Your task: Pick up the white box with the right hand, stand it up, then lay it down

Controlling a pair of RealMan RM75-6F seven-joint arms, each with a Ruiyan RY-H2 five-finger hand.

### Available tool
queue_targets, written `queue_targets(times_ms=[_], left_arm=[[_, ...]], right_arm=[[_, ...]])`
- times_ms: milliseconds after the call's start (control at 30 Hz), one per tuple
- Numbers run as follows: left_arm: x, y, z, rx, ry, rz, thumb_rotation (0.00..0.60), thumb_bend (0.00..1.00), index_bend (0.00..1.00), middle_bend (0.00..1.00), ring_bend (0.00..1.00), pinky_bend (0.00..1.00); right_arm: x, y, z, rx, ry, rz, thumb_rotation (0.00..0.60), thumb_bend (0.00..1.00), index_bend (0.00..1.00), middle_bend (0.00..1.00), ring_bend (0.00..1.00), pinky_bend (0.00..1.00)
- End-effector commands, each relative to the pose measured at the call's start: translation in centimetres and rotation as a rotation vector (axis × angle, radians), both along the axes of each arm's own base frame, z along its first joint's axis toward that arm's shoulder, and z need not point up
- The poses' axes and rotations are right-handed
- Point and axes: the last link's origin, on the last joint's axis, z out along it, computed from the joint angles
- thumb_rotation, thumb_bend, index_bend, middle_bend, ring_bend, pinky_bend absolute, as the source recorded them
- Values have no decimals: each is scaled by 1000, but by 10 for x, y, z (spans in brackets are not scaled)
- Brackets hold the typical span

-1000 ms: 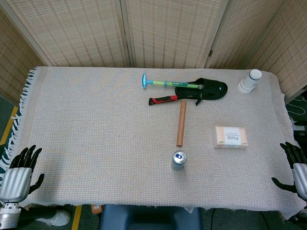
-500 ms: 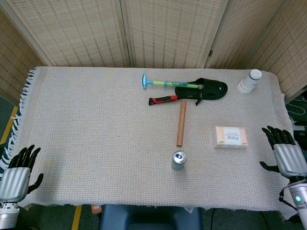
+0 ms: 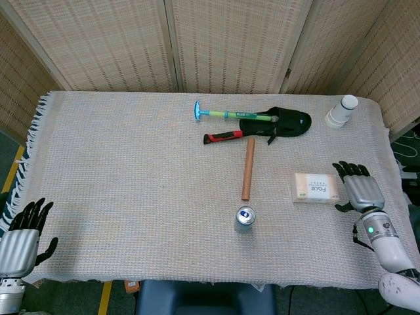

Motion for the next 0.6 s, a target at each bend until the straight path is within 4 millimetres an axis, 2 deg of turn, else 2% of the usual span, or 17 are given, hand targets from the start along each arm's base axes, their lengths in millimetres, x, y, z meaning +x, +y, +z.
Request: queue_targets(times_ms=[33, 267, 600], left_arm=[[0, 0, 1, 3, -3, 2, 600, 344, 99, 0, 0, 153], [-1, 0, 4, 8, -11, 3, 600, 344, 99, 0, 0, 153], [-2, 1, 4, 3, -17, 6, 600, 344, 99, 0, 0, 154]], right_arm=[[5, -17, -17, 38, 5, -5, 600, 144, 0, 7, 0, 0], [10, -30, -35, 76, 0, -20, 600, 144, 0, 7, 0, 0], [12, -33, -53, 118, -4, -36, 600, 145, 0, 7, 0, 0]])
